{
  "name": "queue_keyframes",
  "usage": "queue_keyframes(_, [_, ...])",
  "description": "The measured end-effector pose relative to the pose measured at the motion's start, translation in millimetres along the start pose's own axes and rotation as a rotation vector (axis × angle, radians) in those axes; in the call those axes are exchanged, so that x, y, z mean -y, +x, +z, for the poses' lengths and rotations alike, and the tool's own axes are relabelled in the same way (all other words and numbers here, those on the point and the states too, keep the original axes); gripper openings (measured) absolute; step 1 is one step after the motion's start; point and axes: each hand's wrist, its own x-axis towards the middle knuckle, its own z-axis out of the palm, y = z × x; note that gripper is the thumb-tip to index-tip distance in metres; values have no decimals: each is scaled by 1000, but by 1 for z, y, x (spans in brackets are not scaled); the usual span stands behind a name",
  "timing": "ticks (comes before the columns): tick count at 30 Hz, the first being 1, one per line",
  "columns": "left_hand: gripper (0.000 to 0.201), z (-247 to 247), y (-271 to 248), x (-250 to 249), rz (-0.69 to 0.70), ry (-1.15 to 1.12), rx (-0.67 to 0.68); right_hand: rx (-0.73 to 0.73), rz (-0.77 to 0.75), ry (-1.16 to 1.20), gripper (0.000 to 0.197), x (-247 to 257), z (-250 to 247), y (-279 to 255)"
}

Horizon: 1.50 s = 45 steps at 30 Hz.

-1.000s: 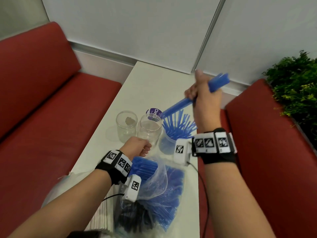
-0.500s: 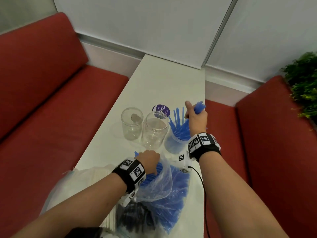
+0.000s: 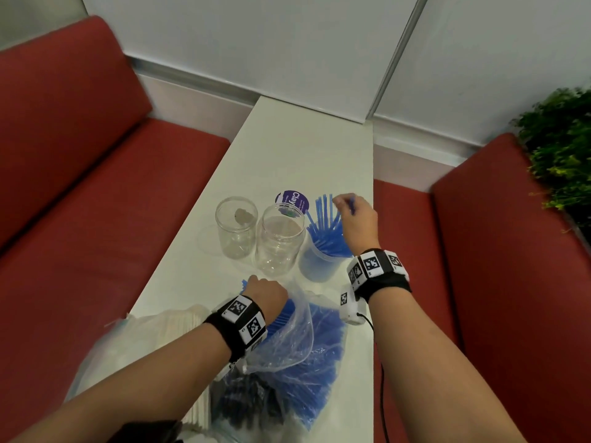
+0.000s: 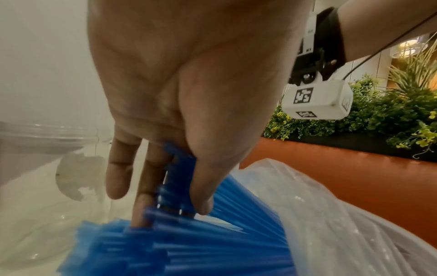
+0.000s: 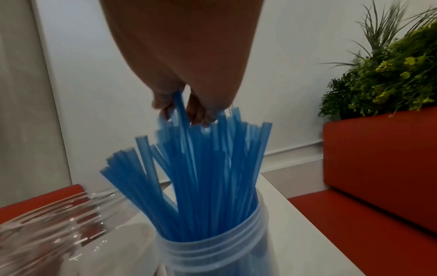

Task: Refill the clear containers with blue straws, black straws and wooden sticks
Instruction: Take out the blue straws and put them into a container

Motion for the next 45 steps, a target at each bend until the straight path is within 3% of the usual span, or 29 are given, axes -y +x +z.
queue_keyframes(3, [28,-4,-6,3,-8,-14,23,-58,-104,34,38,4,-5,-2])
queue_keyframes(6, [29,-8,-12,4,-7,-16,36,-217,-309,-105,32,13,-7,-3])
queue_keyframes(8, [29,-9,-15,2,-11,-21,30,-56,-314,-359,36,11,-5,-3])
queue_keyframes(10, [28,-10,-19,2,-14,-31,26,191,-200,-712,42,3,-2,-9])
queue_keyframes(11, [28,-11,-20,2,-15,-43,15,238,-164,-749,45,-1,-1,-13])
queue_keyframes(15, [26,-19,-27,6,-35,-96,-9,-16,-320,-280,50,8,-5,-41])
queue_keyframes(16, [26,-23,-29,9,-46,-99,21,-7,-317,-173,51,11,-5,-48])
queue_keyframes(17, [26,-28,-31,11,-57,-95,52,60,-275,-79,52,14,-5,-55])
queue_keyframes(19, [26,-41,-36,15,-55,-78,80,371,-132,61,57,17,-3,-73])
queue_keyframes(21, [29,-58,-47,20,-39,-49,47,720,-14,38,66,10,5,-95])
queue_keyframes(23, [34,-76,-62,26,-34,-39,-4,870,29,-78,74,0,19,-116])
queue_keyframes(24, [35,-87,-69,27,-28,-24,-25,864,17,-108,67,-6,29,-125])
queue_keyframes(26, [33,-108,-86,26,-15,16,-46,725,41,-100,20,-8,43,-140])
queue_keyframes(28, [28,-130,-103,23,-22,37,-72,599,91,-11,39,-5,51,-146])
queue_keyframes(30, [19,-151,-117,26,29,5,-214,480,99,146,37,5,52,-149])
queue_keyframes(31, [18,-162,-121,29,87,-39,-326,439,77,234,31,13,51,-148])
queue_keyframes(34, [35,-174,-118,36,234,-227,-641,367,34,376,44,37,46,-144])
queue_keyframes(38, [43,-156,-104,30,366,-464,-700,316,-20,243,30,55,36,-133])
queue_keyframes(40, [36,-149,-101,31,462,-1003,-824,300,-27,299,34,64,26,-129])
queue_keyframes(42, [34,-145,-95,38,414,-1554,-972,268,-14,428,31,77,11,-124])
queue_keyframes(43, [37,-141,-89,42,337,-1743,-965,243,-14,508,28,86,2,-120])
queue_keyframes(44, [41,-134,-83,44,252,-1870,-864,212,-16,598,27,95,-7,-116])
queue_keyframes(45, [45,-126,-78,45,178,-1932,-671,181,-25,684,31,104,-15,-111])
